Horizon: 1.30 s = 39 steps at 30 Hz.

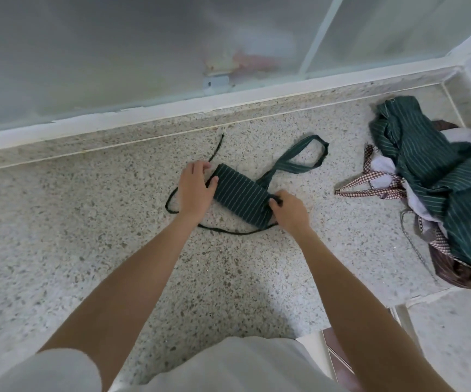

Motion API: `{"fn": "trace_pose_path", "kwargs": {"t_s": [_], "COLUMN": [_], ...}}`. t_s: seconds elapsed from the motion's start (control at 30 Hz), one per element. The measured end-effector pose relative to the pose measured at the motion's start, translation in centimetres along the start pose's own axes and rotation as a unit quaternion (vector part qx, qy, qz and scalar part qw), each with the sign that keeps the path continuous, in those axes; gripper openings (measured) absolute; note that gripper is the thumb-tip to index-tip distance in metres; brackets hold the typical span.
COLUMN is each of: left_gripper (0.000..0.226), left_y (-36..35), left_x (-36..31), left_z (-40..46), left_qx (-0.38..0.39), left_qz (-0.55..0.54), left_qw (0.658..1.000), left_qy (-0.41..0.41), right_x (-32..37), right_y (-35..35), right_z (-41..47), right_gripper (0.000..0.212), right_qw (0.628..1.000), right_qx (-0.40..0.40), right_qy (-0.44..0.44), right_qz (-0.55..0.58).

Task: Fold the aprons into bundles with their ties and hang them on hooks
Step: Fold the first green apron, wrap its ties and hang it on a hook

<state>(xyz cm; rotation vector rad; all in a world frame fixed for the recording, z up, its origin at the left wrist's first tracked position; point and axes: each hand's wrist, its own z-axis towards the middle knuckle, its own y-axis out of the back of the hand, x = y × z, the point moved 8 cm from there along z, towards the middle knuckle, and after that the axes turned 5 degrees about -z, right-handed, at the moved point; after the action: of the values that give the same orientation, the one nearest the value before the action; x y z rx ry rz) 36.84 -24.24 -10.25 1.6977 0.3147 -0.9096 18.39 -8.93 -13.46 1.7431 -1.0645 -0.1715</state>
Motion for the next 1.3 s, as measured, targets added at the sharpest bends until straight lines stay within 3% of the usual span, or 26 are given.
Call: {"fn": "trace_pose_path", "kwargs": {"t_s": [0.07,0.17,0.33,0.6,0.67,0.73,0.77,0.83,0.9,0.93,1.0,1.1,1.3], "left_gripper": [0.026,0.034,0.056,0.066,0.065,0.06,0.058,0.051,0.046,0.046,0.05,0.053,0.071], "left_y": [1.2,1.5,-1.4,-6.5,-6.9,-6.3,-5.2,-1.9,1.0,1.4,0.5,-0.8,-1.4], "left_x": [-1.6,-1.6,0.9,2.0,2.3,1.6,1.0,0.6,2.1,3.2,5.2,6.2,5.2], "left_z": [-2.7,-7.9,-12.5,-10.2,-10.1,-10.0,-10.0,-10.2,-11.7,-12.4,-13.6,-14.0,-12.3], "left_qx": [-0.016,0.03,0.159,0.265,0.279,0.29,0.272,0.159,0.051,0.041,0.09,0.139,0.179], "left_qz": [-0.001,-0.008,0.114,0.306,0.302,0.214,0.135,0.004,-0.047,-0.064,-0.087,-0.093,-0.129], "left_qw": [0.995,0.987,0.966,0.893,0.89,0.91,0.932,0.973,0.994,0.997,0.989,0.978,0.964], "left_qy": [-0.099,-0.16,-0.171,-0.197,-0.198,-0.202,-0.197,-0.169,-0.079,-0.023,0.075,0.127,0.151], "right_x": [-0.1,0.0,1.6,2.5,2.6,2.7,2.8,3.1,3.5,3.8,5.0,6.6,6.0], "right_y": [-1.6,-4.9,-9.8,-9.8,-9.6,-9.2,-8.9,-7.9,-6.9,-6.5,-5.4,-4.8,-7.1], "right_z": [-2.9,-7.6,-12.3,-11.9,-11.8,-11.7,-11.6,-11.5,-11.4,-11.3,-11.1,-10.4,-8.8], "right_gripper": [0.024,0.025,0.025,0.026,0.028,0.031,0.034,0.039,0.04,0.04,0.039,0.036,0.047], "right_qw": [1.0,0.999,0.994,0.991,0.99,0.989,0.988,0.986,0.987,0.989,0.988,0.975,0.971], "right_qx": [0.011,0.04,0.096,0.127,0.135,0.136,0.134,0.124,0.112,0.101,0.051,-0.029,0.023], "right_qy": [-0.009,-0.017,0.023,0.052,0.048,0.051,0.058,0.077,0.09,0.101,0.145,0.221,0.202], "right_qz": [0.008,0.023,0.045,-0.009,-0.02,-0.037,-0.05,-0.074,-0.065,-0.043,0.002,-0.004,-0.124]}}
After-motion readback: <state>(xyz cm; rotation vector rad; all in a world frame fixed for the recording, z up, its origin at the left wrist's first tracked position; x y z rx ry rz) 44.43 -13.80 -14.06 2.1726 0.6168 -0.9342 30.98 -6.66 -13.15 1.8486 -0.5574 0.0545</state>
